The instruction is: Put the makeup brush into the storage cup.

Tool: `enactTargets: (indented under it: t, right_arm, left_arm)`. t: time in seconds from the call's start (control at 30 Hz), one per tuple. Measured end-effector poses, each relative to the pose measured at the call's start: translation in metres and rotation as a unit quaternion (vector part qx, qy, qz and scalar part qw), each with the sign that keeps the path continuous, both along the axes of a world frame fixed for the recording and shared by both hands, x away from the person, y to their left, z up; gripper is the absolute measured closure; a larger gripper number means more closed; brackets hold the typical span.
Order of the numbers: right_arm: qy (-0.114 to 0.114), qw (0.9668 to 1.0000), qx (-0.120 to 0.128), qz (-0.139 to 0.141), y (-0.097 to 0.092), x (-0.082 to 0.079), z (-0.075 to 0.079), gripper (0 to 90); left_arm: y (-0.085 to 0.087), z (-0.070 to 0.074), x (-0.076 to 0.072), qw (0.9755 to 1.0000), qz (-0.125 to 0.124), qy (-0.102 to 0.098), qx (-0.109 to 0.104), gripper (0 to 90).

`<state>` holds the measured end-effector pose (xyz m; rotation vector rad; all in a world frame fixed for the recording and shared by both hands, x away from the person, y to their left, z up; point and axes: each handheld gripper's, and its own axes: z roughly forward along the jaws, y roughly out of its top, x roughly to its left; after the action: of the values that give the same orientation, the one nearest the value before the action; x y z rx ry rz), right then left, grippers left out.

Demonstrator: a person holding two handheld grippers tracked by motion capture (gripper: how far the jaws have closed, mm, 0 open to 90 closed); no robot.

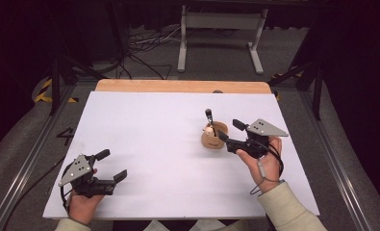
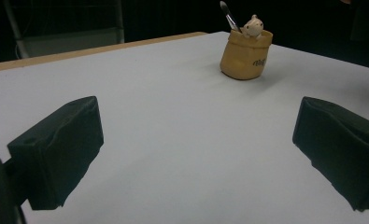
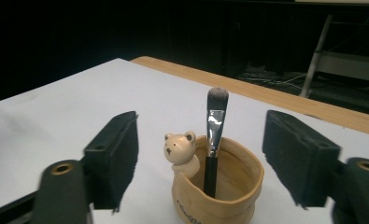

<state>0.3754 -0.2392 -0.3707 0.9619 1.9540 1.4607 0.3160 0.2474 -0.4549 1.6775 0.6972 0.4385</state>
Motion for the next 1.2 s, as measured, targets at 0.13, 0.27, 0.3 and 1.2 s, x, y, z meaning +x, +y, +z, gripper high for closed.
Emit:
enactTargets:
  t: [0.13,0.27,0.3,1.2]
  right_arm:
    - [-0.007,0.9998,-0.007,0.017,-0.008,-0.008,0.006,20.6]
    - [-0.016,0.9994,-0.005,0.031,-0.018,-0.017,0.008,18.2]
    - [-0.018,0.9993,-0.005,0.034,-0.019,-0.018,0.009,18.2]
    - [-0.015,0.9976,-0.005,0.067,-0.054,-0.041,-0.030,16.0]
  left_arm:
    - [0.000,0.001,0.000,1.0000,-0.003,-0.001,-0.003,1.7]
    - [-0.001,0.003,0.000,1.0000,-0.009,0.000,-0.003,1.5]
    - [-0.002,0.003,-0.001,0.9999,-0.011,0.002,-0.004,1.5]
    - [0.000,0.010,-0.011,0.9990,-0.040,0.003,-0.020,0.9]
